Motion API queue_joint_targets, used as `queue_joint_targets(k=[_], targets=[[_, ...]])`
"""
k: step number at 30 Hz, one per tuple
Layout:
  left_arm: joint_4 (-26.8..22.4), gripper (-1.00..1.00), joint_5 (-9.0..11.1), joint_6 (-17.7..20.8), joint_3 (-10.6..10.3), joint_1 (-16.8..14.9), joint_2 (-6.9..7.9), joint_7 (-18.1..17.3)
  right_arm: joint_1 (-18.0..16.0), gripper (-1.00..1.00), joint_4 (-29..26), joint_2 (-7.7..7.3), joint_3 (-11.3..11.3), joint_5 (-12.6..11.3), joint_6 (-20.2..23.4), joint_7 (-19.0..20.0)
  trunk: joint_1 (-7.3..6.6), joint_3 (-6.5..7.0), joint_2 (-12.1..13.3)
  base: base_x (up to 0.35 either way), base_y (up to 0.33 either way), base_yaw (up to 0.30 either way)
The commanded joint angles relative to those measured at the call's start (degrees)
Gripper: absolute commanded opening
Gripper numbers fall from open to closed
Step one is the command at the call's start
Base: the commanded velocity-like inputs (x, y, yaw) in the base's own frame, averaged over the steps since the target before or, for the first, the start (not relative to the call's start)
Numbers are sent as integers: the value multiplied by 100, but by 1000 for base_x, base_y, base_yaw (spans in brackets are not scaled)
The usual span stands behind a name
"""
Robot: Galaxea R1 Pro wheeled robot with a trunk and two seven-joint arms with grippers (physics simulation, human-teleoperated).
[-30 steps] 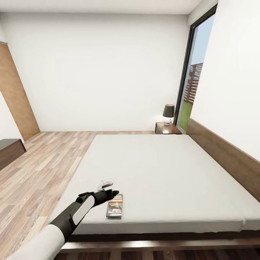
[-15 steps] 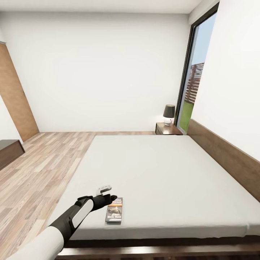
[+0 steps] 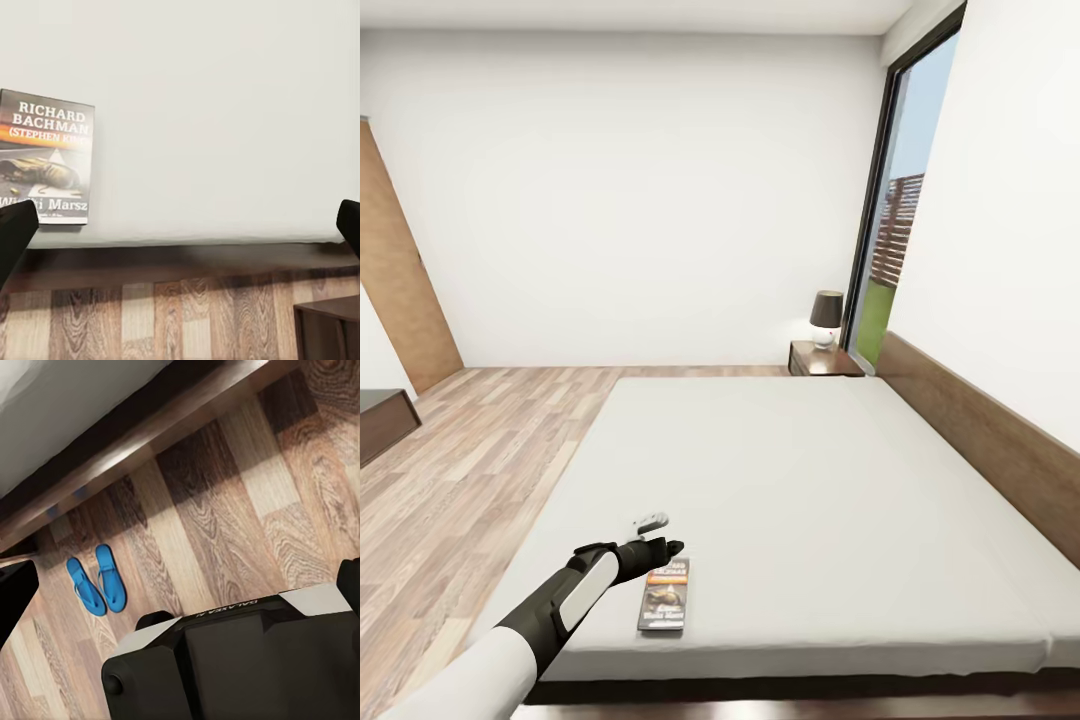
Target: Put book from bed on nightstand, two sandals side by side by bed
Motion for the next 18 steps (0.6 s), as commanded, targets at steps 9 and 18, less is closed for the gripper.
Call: queue_joint_targets(k=[9, 18], targets=[[-9, 100, 54, 8, -28, -3, 8, 35, -8, 100, 16, -2, -2, -45, -11, 28, 6, -13, -13, 274, -2, 0], [-9, 100, 55, 8, -28, -6, 8, 29, -8, 100, 15, -2, -1, -45, -11, 28, 6, -13, -13, 151, 0, 0]])
